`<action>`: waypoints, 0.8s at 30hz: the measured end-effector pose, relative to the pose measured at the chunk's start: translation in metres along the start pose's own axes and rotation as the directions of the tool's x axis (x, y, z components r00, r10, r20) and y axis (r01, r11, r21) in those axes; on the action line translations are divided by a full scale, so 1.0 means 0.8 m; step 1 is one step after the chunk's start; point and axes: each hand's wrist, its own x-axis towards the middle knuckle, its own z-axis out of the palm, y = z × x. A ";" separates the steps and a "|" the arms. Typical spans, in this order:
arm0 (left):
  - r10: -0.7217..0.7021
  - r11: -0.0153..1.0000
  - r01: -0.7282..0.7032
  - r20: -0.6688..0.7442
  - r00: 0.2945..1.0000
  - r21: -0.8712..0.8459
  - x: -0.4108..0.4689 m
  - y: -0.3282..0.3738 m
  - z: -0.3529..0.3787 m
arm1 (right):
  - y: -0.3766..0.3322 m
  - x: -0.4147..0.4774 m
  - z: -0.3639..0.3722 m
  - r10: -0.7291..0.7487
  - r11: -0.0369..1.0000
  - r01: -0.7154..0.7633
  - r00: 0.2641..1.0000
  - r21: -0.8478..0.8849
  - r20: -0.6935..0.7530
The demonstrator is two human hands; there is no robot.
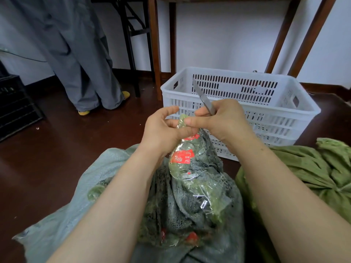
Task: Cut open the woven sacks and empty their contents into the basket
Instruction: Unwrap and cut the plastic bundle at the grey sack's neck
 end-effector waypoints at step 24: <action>-0.029 0.982 0.041 0.069 0.997 -0.187 0.003 0.001 -0.011 | 0.010 -0.008 -0.010 0.143 0.929 -0.211 0.962 0.304 0.232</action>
